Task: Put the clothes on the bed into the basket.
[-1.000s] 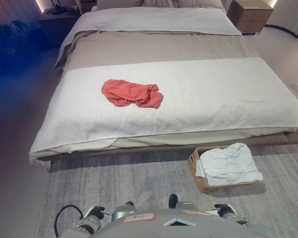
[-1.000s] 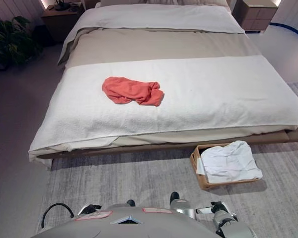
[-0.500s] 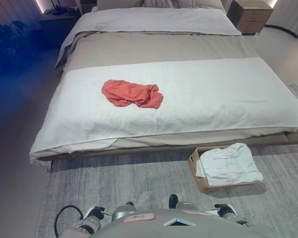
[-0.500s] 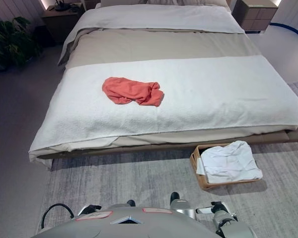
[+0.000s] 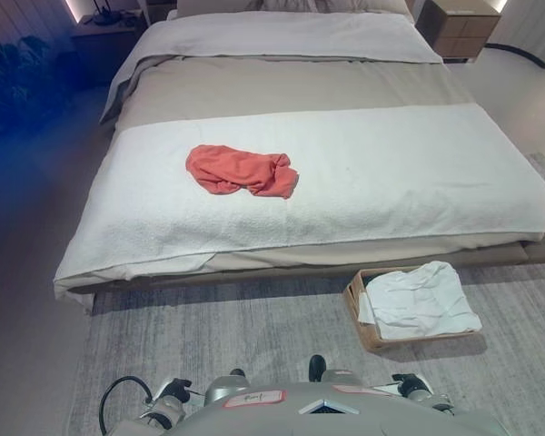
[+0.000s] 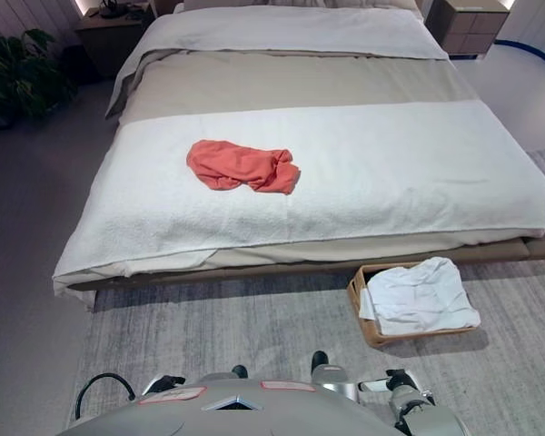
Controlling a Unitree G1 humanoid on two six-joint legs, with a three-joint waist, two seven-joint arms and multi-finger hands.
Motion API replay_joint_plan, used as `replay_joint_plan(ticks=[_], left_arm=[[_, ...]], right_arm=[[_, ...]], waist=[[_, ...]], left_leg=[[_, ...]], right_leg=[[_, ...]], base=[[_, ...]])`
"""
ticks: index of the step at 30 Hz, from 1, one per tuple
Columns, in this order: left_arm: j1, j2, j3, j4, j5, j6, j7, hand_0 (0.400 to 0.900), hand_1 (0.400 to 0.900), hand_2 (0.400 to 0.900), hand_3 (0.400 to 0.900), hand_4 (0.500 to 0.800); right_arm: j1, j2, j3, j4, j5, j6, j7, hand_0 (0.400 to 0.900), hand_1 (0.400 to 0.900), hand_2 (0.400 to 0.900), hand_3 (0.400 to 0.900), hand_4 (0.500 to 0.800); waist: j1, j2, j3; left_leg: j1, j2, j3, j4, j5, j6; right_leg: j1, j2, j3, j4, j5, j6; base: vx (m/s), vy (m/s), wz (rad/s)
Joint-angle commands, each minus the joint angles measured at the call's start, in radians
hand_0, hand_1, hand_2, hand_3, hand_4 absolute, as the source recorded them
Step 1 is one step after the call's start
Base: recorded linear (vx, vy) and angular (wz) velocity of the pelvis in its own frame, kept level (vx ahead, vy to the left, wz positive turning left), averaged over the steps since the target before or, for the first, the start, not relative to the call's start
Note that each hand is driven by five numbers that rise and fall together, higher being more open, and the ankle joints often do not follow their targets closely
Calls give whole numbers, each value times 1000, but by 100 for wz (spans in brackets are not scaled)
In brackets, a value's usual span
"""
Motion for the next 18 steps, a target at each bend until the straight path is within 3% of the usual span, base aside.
replay_joint_plan(ticks=[1,5,8,9,11,13,15,18], left_arm=[[-68,44,12,62,-25,4,7,900,900,900,900,800],[-80,59,24,66,-44,7,9,900,900,900,900,800],[-85,70,43,69,-59,8,3,900,900,900,900,800],[-84,67,45,69,-61,10,3,900,900,900,900,800],[-84,60,52,76,-79,13,3,900,900,900,900,800],[-86,55,62,87,-111,7,8,900,900,900,900,800],[-66,54,81,97,-125,8,7,900,900,900,900,800],[-36,45,90,114,-134,11,13,900,900,900,900,800]], right_arm=[[-95,-32,23,48,7,0,-16,900,900,900,900,800],[-130,-37,34,28,17,-4,-14,900,900,900,900,800],[-137,-41,35,18,28,-11,-13,900,900,900,900,800],[-132,-45,34,16,30,-12,-14,900,900,900,900,800],[-137,-59,29,11,40,-11,-14,900,900,900,900,800],[-152,-74,30,18,42,-9,-15,900,900,900,900,800],[-151,-80,27,30,40,-5,-14,900,900,900,900,800],[-143,-84,32,33,34,-3,-16,900,900,900,900,800]], waist=[[-18,-18,67],[-15,-13,92],[-6,-43,123],[6,-48,144],[25,-57,183],[52,-58,194],[78,-54,182],[136,-38,175]], left_leg=[[-16,-65,7,5,-19,26],[-64,-50,1,59,-17,32],[-183,-54,-7,329,-63,21],[-232,-60,-20,425,-44,21],[-328,-96,-72,587,13,24],[-442,-175,-119,585,20,27],[-495,-136,-97,450,55,29],[-561,-53,-116,163,194,4]], right_leg=[[16,-14,-82,91,-89,33],[-60,-1,-69,189,-135,12],[-57,18,-41,199,-155,-24],[-38,21,-41,192,-158,-35],[-12,25,-47,182,-172,-53],[7,24,-38,178,-195,-51],[54,40,-21,162,-227,-40],[157,73,41,130,-288,-32]], base=[[-80,-39,-1],[-52,-76,-2],[-15,-205,10],[-6,-235,2],[29,-159,-16],[182,-45,-30],[342,-1,-35],[502,53,-69]])
